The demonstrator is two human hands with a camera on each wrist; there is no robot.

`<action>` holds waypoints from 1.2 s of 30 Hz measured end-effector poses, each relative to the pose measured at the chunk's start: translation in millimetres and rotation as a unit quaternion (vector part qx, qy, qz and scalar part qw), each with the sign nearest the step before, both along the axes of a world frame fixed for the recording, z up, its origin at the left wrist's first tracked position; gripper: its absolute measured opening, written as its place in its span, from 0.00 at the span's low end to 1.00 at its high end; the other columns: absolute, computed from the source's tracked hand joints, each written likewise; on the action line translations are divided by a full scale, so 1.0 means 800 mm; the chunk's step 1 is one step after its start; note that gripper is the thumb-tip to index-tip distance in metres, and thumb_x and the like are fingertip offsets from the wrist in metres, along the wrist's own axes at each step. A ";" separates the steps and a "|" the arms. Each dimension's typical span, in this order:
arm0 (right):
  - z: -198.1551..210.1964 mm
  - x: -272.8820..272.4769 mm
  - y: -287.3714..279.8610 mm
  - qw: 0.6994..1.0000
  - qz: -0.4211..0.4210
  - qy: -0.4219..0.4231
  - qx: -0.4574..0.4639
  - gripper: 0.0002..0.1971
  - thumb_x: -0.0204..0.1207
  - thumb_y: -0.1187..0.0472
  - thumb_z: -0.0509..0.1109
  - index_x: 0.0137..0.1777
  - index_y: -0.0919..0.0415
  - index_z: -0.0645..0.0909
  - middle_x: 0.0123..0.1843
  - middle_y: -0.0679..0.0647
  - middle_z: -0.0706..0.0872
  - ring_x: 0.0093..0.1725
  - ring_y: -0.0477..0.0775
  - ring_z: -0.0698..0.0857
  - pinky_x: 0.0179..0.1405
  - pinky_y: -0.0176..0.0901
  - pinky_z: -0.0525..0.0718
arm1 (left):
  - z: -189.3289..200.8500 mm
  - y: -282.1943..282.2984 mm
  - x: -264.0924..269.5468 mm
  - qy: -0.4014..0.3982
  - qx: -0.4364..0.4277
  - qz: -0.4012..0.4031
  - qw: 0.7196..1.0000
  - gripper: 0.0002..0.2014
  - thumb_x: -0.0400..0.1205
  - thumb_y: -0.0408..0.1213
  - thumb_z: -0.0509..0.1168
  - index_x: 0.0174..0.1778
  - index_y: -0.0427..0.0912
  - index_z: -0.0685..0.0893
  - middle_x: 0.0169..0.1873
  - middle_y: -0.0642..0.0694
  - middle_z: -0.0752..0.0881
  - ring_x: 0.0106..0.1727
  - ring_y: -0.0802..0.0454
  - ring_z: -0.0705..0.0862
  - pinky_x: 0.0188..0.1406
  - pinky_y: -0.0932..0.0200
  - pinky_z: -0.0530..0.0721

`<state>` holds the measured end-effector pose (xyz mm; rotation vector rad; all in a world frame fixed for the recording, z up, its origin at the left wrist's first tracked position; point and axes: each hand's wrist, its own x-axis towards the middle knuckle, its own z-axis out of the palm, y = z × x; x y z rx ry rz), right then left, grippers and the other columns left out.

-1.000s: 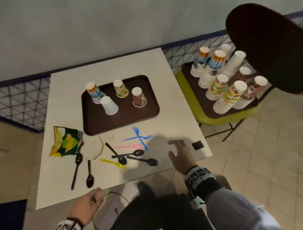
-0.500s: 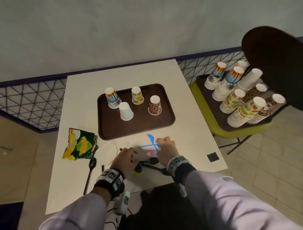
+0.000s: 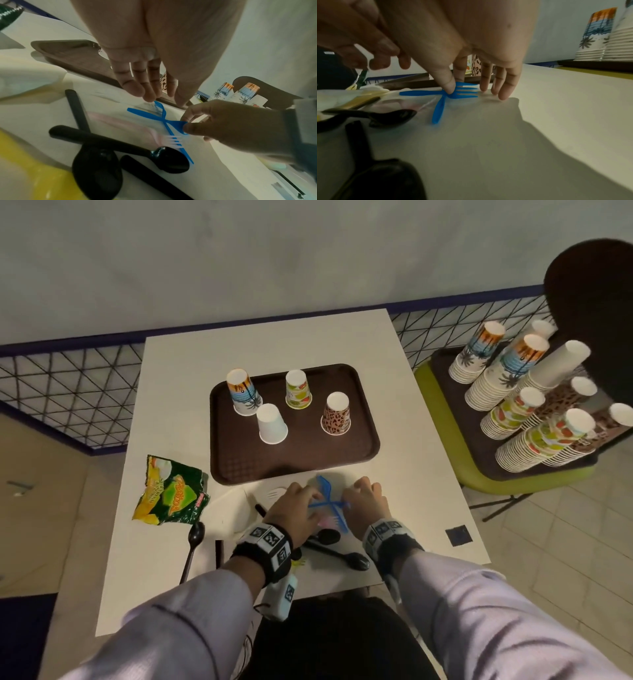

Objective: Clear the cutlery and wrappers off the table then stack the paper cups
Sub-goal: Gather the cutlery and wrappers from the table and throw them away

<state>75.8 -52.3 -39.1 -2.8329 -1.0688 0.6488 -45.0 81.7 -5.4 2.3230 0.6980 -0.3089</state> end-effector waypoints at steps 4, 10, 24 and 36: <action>0.011 0.010 -0.005 0.999 -0.001 0.027 0.032 0.12 0.85 0.50 0.63 0.61 0.49 0.85 0.66 0.55 0.77 0.61 0.61 0.76 0.58 0.57 0.85 | -0.002 0.001 0.001 0.000 0.024 0.000 1.000 0.21 0.83 0.42 0.69 0.73 0.51 0.78 0.67 0.47 0.73 0.64 0.47 0.81 0.67 0.49 0.82; 0.034 0.023 -0.002 0.989 -0.004 0.091 0.119 0.10 0.82 0.52 0.66 0.57 0.50 0.87 0.62 0.49 0.78 0.61 0.54 0.74 0.59 0.49 0.81 | 0.004 0.003 0.015 -0.018 0.135 -0.073 0.988 0.22 0.84 0.47 0.65 0.76 0.53 0.77 0.69 0.49 0.76 0.68 0.45 0.74 0.72 0.48 0.77; 0.011 0.033 0.026 0.970 -0.101 0.189 0.117 0.13 0.83 0.54 0.65 0.60 0.61 0.83 0.59 0.56 0.84 0.52 0.53 0.80 0.50 0.43 0.75 | -0.011 0.049 -0.004 0.045 0.194 0.014 0.980 0.15 0.89 0.45 0.56 0.60 0.42 0.85 0.55 0.42 0.87 0.59 0.40 0.81 0.58 0.45 0.79; -0.009 0.027 0.043 0.991 -0.013 0.128 -0.022 0.14 0.81 0.56 0.65 0.63 0.59 0.80 0.59 0.58 0.82 0.56 0.62 0.85 0.54 0.53 0.84 | -0.023 0.066 0.011 0.066 0.146 0.016 0.987 0.15 0.82 0.44 0.66 0.63 0.44 0.81 0.57 0.44 0.86 0.60 0.40 0.81 0.58 0.46 0.82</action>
